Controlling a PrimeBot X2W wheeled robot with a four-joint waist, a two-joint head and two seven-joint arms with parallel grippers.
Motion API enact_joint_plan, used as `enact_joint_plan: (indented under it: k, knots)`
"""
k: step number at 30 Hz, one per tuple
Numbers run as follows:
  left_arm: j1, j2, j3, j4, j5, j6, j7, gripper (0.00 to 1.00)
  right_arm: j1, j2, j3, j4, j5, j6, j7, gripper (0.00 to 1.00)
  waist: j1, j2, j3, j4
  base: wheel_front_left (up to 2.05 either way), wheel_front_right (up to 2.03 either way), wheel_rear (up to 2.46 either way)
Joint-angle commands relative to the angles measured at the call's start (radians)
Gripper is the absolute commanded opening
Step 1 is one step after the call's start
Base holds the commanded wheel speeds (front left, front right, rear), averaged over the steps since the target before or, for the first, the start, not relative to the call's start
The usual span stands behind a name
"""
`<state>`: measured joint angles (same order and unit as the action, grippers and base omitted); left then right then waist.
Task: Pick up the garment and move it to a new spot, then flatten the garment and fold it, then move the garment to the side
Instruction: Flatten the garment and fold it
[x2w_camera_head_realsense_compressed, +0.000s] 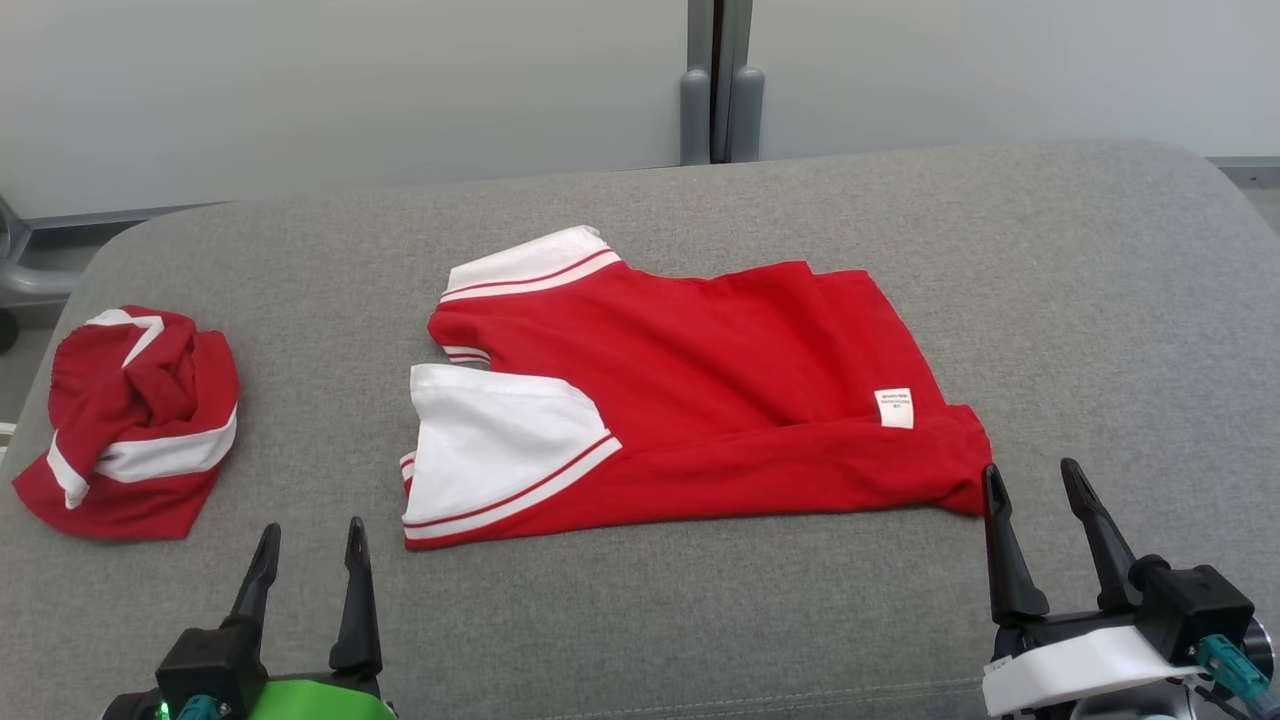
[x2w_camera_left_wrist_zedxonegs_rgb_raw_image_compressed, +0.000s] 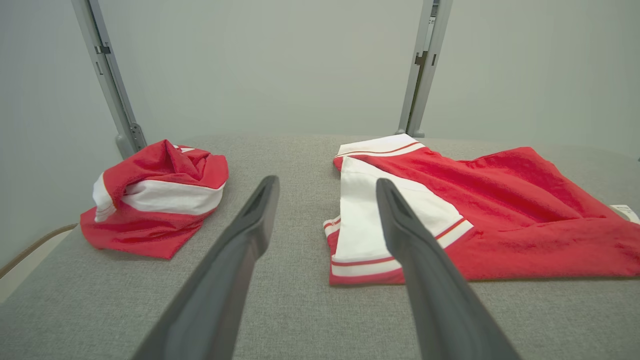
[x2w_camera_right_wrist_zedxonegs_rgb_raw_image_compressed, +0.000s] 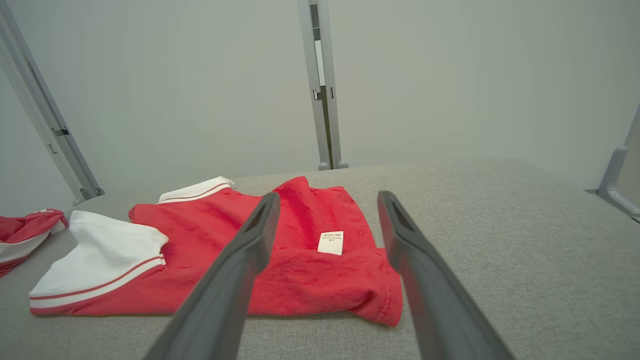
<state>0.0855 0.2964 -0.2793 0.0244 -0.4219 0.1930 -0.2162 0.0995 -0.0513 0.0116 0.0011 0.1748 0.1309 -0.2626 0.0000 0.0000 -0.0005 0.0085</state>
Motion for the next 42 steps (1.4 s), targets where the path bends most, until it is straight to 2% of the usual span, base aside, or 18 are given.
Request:
enact_joint_plan:
  k: [1,8,16,24,38,39,40,41,42]
  knots:
    - [-0.009,-0.004,-0.003,0.007,-0.012,-0.010,0.006,1.00,0.011,-0.001,-0.001,0.006,0.009,0.000,-0.002,1.00,0.0000,0.0000,0.002,0.003,0.00,0.00,0.00]
    - [-0.055,-0.018,-0.046,0.078,-0.069,-0.076,0.094,1.00,-0.036,-0.018,-0.015,0.073,0.042,0.000,0.019,1.00,0.0000,0.0000,0.029,0.002,0.00,0.00,0.00]
    - [-0.188,-0.047,-0.060,0.284,-0.163,-0.176,0.174,1.00,-0.158,-0.082,0.009,0.270,0.108,0.000,0.032,1.00,0.0000,0.0000,0.112,-0.023,0.00,0.00,0.00]
    - [-0.325,-0.079,-0.051,0.477,-0.215,-0.247,0.174,1.00,-0.312,-0.137,0.074,0.494,0.182,0.000,0.021,1.00,0.0000,0.0000,0.177,-0.028,0.00,0.00,0.00]
    - [-0.440,-0.126,-0.044,0.677,-0.326,-0.314,0.173,1.00,-0.466,-0.159,0.230,0.738,0.331,0.000,0.005,1.00,0.0000,0.0000,0.220,-0.027,0.00,0.00,0.00]
    - [-0.445,-0.124,-0.047,0.682,-0.325,-0.315,0.167,1.00,-0.475,-0.162,0.241,0.748,0.343,0.000,0.005,0.93,0.0000,0.0000,0.221,-0.026,0.00,0.00,0.00]
    - [-0.447,-0.124,-0.052,0.689,-0.328,-0.315,0.165,1.00,-0.481,-0.162,0.253,0.757,0.352,0.000,0.005,0.49,0.0000,0.0000,0.221,-0.025,0.00,0.00,0.00]
    - [-0.445,-0.127,-0.056,0.693,-0.340,-0.318,0.171,0.99,-0.486,-0.163,0.263,0.765,0.360,0.000,0.004,0.39,0.0000,0.0000,0.219,-0.025,0.00,0.00,0.00]
    - [-0.446,-0.127,-0.059,0.696,-0.347,-0.320,0.172,0.80,-0.493,-0.164,0.273,0.772,0.370,0.000,0.003,0.33,0.0000,0.0000,0.218,-0.025,0.00,0.00,0.00]
